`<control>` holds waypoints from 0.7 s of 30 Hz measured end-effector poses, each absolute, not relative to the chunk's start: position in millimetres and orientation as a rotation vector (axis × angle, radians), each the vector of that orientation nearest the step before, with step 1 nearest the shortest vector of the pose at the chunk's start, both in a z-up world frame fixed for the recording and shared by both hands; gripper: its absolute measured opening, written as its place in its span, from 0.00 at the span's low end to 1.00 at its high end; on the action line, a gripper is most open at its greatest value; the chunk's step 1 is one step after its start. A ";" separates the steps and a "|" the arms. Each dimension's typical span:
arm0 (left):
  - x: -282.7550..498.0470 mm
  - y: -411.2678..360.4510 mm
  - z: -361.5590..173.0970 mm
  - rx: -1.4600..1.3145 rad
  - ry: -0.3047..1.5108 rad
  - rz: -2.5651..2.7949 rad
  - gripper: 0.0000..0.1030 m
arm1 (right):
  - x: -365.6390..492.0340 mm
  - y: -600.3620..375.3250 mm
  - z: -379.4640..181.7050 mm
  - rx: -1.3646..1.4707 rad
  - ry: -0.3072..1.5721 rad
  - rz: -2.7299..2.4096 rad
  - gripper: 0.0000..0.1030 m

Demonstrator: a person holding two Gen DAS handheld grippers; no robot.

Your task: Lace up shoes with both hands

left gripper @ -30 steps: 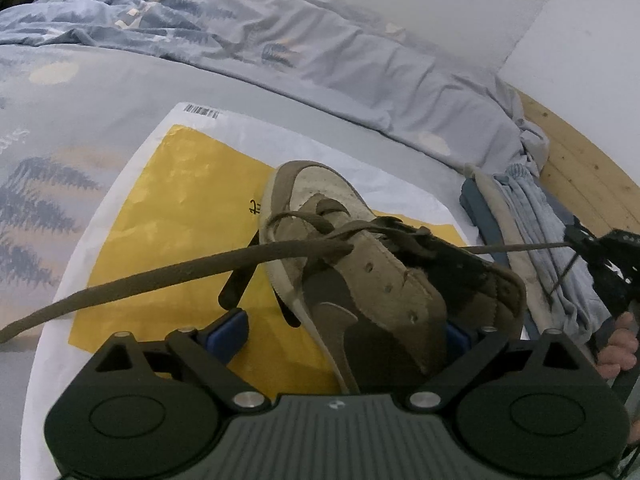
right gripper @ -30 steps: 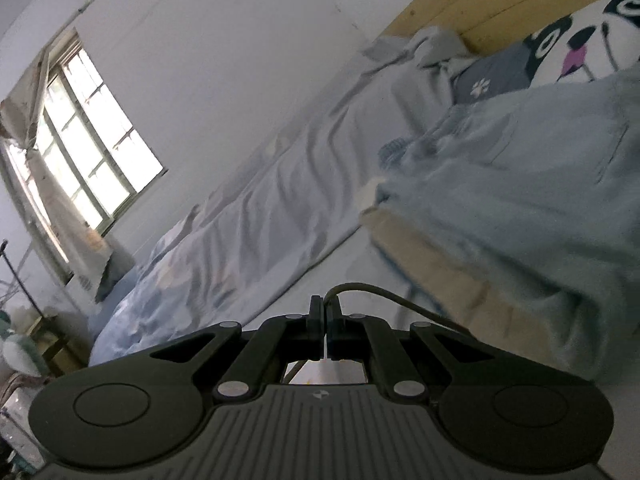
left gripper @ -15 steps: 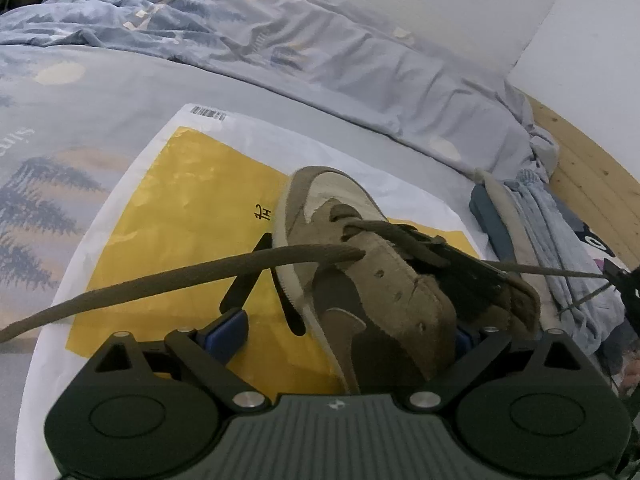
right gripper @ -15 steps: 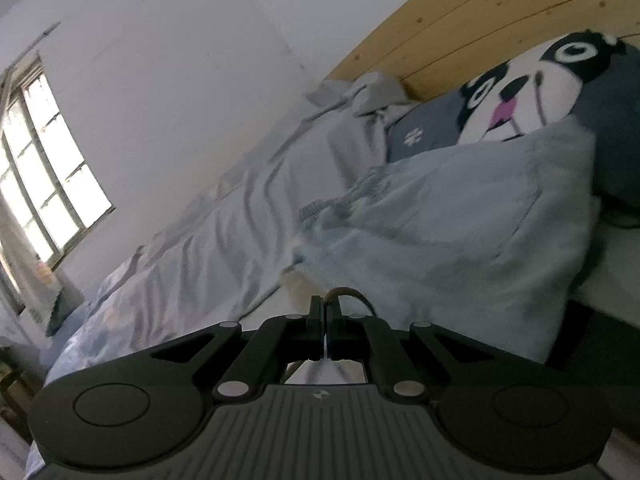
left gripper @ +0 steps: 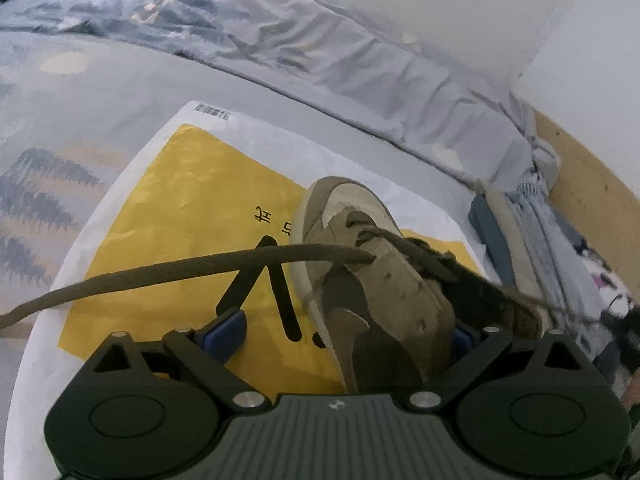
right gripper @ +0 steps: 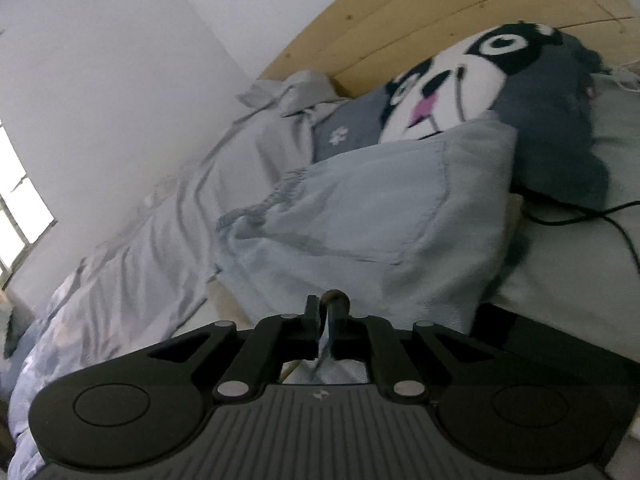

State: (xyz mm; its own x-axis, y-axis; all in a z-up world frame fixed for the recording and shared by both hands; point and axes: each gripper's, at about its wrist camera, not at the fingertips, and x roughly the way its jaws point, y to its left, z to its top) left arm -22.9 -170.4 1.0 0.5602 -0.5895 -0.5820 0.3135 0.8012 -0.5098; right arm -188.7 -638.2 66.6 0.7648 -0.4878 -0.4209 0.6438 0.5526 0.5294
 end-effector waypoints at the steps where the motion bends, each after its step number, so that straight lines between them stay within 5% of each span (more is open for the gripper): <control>1: -21.8 -167.5 1.0 -0.395 0.819 -0.548 0.97 | -190.6 -639.7 66.0 0.724 0.241 -0.698 0.17; 3: -20.1 -162.1 1.9 -0.437 0.821 -0.554 0.97 | -196.5 -644.3 63.5 0.739 0.241 -0.757 0.28; 10: -16.9 -146.9 4.3 -0.535 0.811 -0.524 0.97 | -224.4 -657.5 64.1 0.756 0.181 -0.956 0.35; 18: -13.3 -118.1 -9.7 -0.862 0.807 -0.542 0.97 | -225.0 -635.1 79.1 0.679 0.074 -0.935 0.70; 21: -10.2 -110.1 -20.9 -0.978 0.809 -0.539 0.97 | -212.3 -618.2 84.5 0.635 0.074 -0.840 0.70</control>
State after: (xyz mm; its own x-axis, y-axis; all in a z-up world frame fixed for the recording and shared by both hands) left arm -10.2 -110.1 -20.9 0.5976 -0.7204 -0.3519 0.0466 0.4693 -0.8818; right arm -212.3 -618.2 84.5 0.6766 -0.6708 -0.3038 0.7137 0.4955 0.4951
